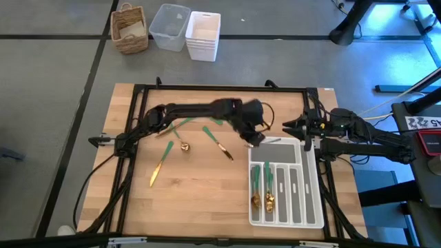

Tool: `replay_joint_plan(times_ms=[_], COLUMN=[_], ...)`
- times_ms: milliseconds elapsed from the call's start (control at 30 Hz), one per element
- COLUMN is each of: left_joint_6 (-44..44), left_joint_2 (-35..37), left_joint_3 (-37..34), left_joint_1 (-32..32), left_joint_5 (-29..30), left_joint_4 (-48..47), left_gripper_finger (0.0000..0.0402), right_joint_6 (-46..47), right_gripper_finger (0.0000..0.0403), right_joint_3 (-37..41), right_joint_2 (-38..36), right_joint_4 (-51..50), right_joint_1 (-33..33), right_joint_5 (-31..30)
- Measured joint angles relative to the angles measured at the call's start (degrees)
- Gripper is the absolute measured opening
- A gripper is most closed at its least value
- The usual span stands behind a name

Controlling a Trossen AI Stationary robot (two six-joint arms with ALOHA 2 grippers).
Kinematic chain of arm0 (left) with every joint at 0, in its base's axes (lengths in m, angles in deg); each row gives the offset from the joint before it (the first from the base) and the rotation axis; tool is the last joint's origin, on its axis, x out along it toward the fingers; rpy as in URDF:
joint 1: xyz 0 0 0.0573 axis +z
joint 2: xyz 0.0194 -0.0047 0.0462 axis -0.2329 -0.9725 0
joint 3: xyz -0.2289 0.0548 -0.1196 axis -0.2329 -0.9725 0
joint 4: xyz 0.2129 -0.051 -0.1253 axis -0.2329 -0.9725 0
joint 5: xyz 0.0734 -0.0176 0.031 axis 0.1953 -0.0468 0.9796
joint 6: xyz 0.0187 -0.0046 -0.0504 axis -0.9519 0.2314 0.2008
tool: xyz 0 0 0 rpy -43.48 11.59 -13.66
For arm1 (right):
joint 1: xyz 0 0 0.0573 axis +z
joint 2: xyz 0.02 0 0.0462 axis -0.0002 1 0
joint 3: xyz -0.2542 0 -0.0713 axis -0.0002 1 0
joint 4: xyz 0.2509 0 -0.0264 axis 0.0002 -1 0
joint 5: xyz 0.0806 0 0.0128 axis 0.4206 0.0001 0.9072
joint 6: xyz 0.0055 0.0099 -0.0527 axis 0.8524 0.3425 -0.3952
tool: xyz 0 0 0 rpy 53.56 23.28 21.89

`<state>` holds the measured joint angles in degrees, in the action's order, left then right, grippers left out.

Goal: Sort silverware
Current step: Put the green spoon in the white silverware tray

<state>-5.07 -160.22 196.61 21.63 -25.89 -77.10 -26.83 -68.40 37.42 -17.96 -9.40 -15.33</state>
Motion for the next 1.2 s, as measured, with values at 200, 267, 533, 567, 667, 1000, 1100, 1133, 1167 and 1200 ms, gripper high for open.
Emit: replay_joint_plan(times_ms=[200,267,533,567,667,1000,1100,1133,1167,1200], left_joint_6=[20.00,28.98,51.99,53.79,58.75,66.76,66.75,66.71,66.65,66.40], left_joint_2=[0.92,0.07,-5.27,-6.11,-9.36,-12.33,-12.44,-12.44,-12.44,-12.44], left_joint_3=[-0.01,-0.13,-0.18,-0.17,-0.23,-0.24,-0.31,-0.31,-0.31,-0.31], left_joint_1=[-10.73,-14.60,-26.05,-26.70,-28.35,-29.92,-29.54,-29.42,-29.18,-28.98], left_joint_5=[17.80,25.25,51.91,53.46,55.76,56.35,56.08,55.95,55.90,55.82], left_joint_4=[1.03,4.10,21.34,23.10,27.39,25.49,24.87,24.65,24.73,24.78], left_gripper_finger=[0.0004,0.0007,0.0004,0.0005,0.0005,0.0007,0.0006,0.0006,0.0006,0.0009], right_joint_6=[-1.72,-1.72,-4.52,-4.54,-4.54,-4.56,-4.56,-4.56,-4.56,-4.56], right_gripper_finger=[0.0124,0.0124,0.0124,0.0124,0.0124,0.0124,0.0124,0.0124,0.0124,0.0124], right_joint_3=[0.00,0.00,0.00,0.00,0.00,0.00,0.00,0.00,0.00,0.00], right_joint_2=[-2.44,-3.13,-3.64,-3.65,-3.63,-3.63,-3.63,-3.63,-3.63,-3.63], right_joint_4=[-4.70,-4.37,-3.75,-3.73,-3.79,-4.18,-4.16,-4.16,-4.16,-4.15], right_joint_1=[0.00,0.00,0.00,0.00,0.00,0.00,0.02,0.02,0.02,0.02], right_joint_5=[3.49,3.47,3.50,3.50,3.73,7.64,8.47,8.50,8.48,8.48])
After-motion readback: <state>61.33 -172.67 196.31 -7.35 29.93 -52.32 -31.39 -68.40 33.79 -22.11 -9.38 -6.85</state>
